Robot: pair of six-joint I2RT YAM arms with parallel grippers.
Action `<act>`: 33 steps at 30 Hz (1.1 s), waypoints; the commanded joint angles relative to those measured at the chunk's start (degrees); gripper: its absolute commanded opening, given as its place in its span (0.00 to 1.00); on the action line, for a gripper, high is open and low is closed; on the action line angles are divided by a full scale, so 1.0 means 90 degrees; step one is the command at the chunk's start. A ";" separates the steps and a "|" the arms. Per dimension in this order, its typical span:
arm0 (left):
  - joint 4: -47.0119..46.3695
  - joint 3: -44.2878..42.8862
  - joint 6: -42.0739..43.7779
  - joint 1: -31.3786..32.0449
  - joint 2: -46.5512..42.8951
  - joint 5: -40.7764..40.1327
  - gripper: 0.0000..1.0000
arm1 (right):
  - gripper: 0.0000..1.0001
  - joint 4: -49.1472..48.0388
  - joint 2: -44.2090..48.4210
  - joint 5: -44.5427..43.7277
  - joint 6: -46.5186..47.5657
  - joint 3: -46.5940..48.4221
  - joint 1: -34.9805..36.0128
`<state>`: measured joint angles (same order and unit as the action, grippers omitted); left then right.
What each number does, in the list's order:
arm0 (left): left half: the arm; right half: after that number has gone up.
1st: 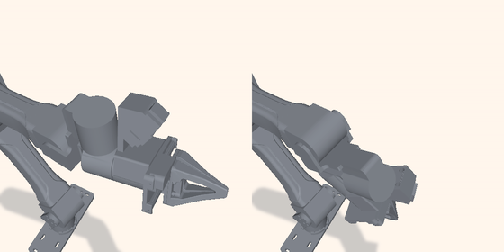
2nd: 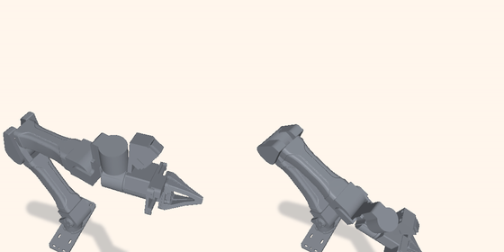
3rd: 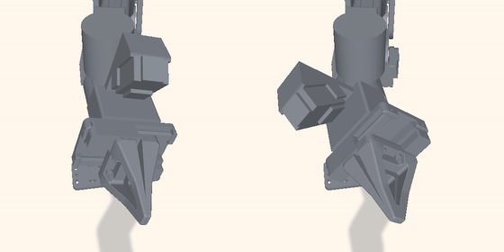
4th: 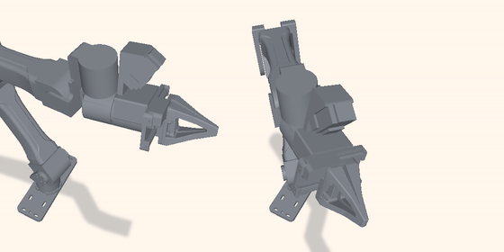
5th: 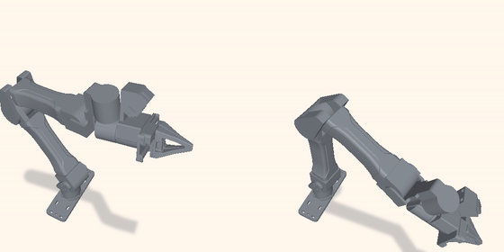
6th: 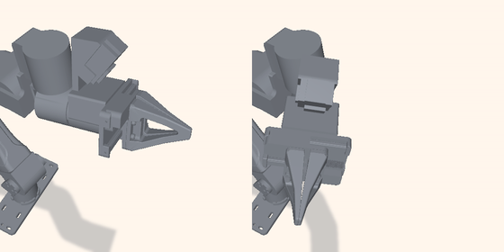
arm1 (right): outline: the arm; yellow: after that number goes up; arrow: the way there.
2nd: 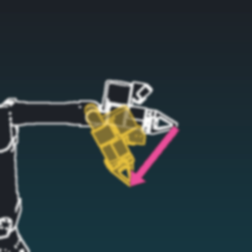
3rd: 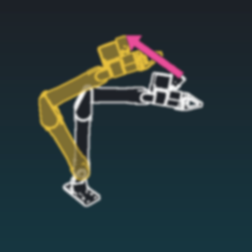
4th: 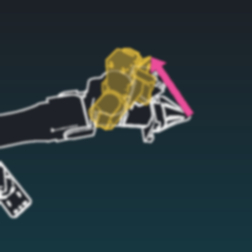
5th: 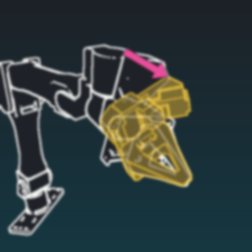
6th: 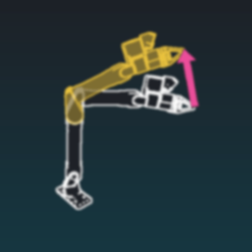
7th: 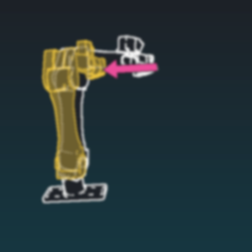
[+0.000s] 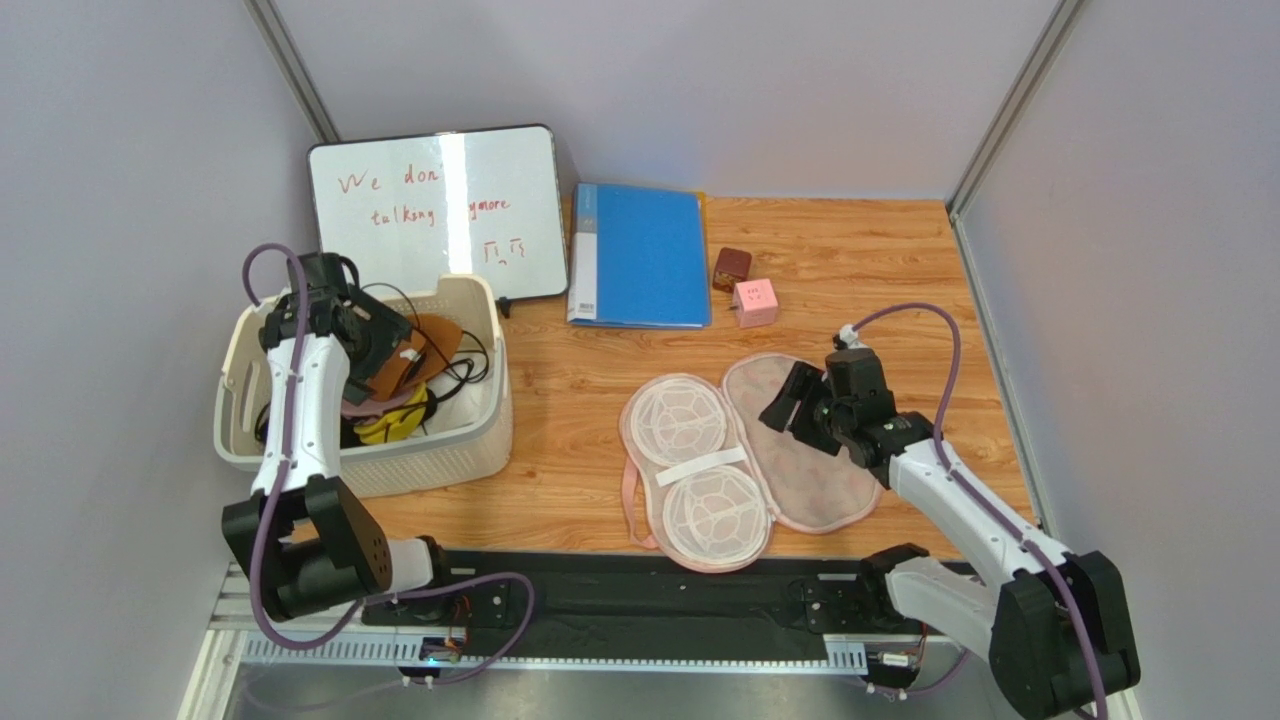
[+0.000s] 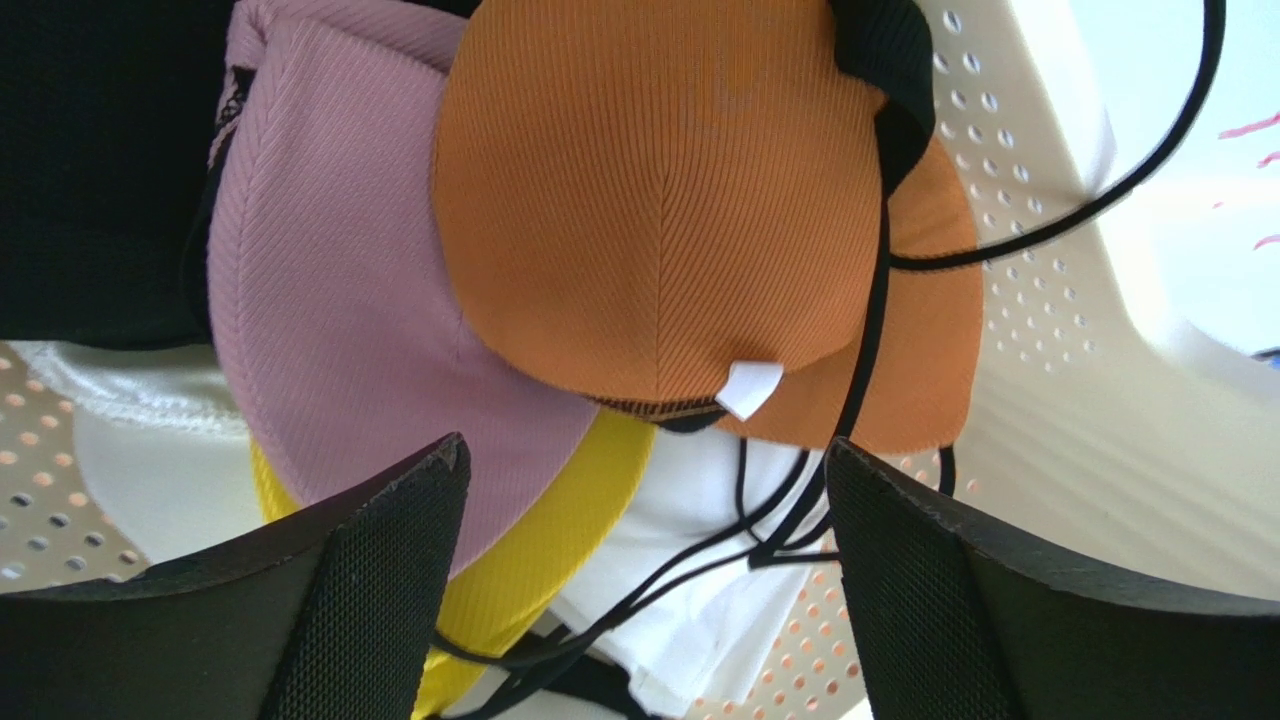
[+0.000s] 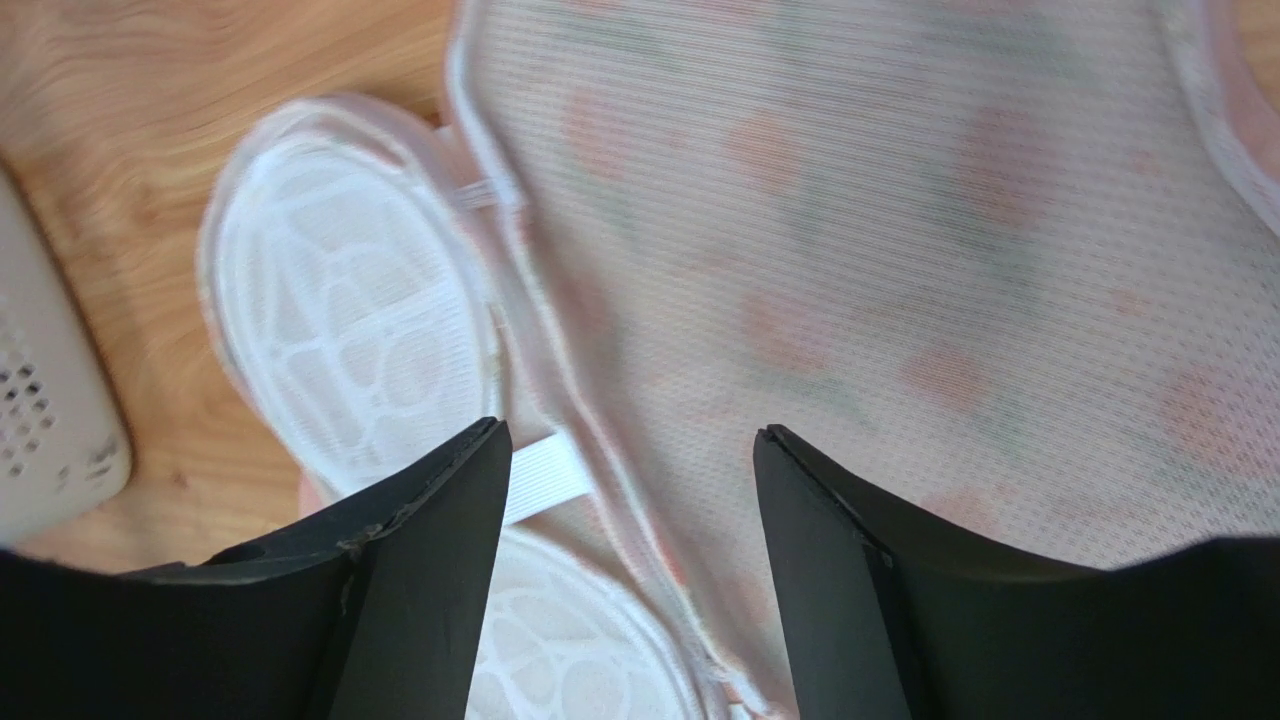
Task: Place the bra in the laundry bag and zip it closed
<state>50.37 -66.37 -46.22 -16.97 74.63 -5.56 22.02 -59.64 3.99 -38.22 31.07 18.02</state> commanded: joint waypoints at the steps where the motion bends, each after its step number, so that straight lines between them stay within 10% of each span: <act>1: -0.0226 -0.0223 -0.0070 -0.0058 0.0398 -0.0172 0.96 | 0.67 0.0306 0.0220 0.0591 0.0711 0.0571 0.0195; 12: -0.0362 -0.0233 -0.0412 -0.0058 0.1082 -0.0700 0.86 | 0.67 0.0649 0.0484 0.0777 0.0848 0.0776 0.0488; 20: -0.0548 -0.0067 -0.0246 -0.0058 0.0381 -0.0963 0.00 | 0.66 0.0834 0.0718 0.0768 0.0936 0.0776 0.0507; 33: -0.0255 -0.0349 0.0632 -0.0067 -0.2412 -0.0392 0.00 | 0.65 0.0981 0.0699 0.0904 0.1043 0.0835 0.0576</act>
<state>47.90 -66.19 -45.76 -17.04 57.47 -14.35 30.87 -53.93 11.00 -30.09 36.38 22.70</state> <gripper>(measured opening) 0.011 0.657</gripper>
